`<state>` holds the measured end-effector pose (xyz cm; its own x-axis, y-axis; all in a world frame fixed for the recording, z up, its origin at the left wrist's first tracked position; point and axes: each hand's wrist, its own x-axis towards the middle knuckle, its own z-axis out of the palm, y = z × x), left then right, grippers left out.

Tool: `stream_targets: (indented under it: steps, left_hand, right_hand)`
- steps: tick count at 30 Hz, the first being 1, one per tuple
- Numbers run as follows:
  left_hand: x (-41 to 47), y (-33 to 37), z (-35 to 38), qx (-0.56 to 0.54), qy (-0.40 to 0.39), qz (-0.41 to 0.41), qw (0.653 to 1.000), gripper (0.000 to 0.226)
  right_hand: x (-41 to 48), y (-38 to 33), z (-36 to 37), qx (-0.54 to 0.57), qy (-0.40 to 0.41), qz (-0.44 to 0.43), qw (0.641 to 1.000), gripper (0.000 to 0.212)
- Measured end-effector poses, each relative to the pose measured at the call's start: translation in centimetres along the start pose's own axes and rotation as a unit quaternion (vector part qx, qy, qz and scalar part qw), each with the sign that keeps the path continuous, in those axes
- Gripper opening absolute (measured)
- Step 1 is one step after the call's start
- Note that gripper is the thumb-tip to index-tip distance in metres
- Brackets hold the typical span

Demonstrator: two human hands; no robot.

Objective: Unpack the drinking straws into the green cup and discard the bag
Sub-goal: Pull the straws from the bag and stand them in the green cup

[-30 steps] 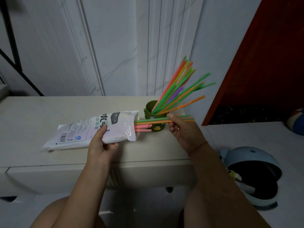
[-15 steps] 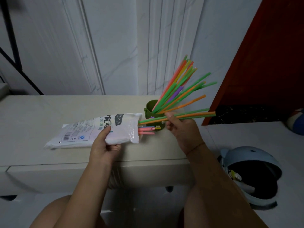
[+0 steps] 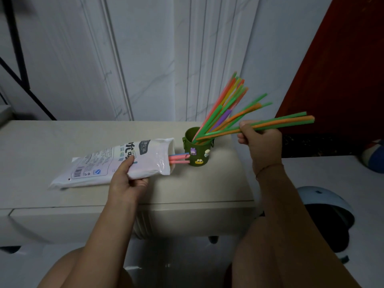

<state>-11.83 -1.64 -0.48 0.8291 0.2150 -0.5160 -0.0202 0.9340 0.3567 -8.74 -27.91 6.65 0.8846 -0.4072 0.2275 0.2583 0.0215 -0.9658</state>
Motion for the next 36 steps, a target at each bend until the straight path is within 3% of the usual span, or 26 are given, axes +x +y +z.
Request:
stream_targets:
  steps: [5,13,20,24,31,34,36]
  left_hand:
    - [-0.3,-0.1,0.3,0.006,-0.006,-0.01,1.0,0.022]
    - [-0.1,-0.1,0.2,0.017,-0.015,-0.018,1.0,0.018]
    - [-0.3,-0.3,0.5,0.011,-0.035,-0.007,0.999,0.017]
    - [-0.6,-0.7,1.0,0.007,-0.046,-0.009,0.999,0.015]
    - [-0.7,-0.8,0.8,0.016,-0.058,0.01,0.998,0.019]
    - [-0.8,-1.1,0.8,0.023,-0.062,0.018,0.998,0.02]
    - [-0.8,-1.5,0.9,0.023,-0.063,0.017,0.998,0.023]
  right_hand:
    - [0.2,1.7,2.4,-0.113,-0.064,0.018,0.991,0.011]
    - [0.9,3.8,3.9,-0.098,-0.106,0.073,0.987,0.024]
    - [0.8,3.8,2.9,-0.055,-0.048,0.03,0.997,0.01]
    - [1.0,4.3,3.6,-0.083,-0.058,0.045,0.994,0.017]
    - [-1.5,4.8,2.9,-0.107,-0.116,0.194,0.968,0.025]
    - [-4.1,4.6,3.1,-0.025,-0.18,0.279,0.943,0.025]
    - [-5.5,4.4,3.7,0.039,-0.228,0.288,0.929,0.023]
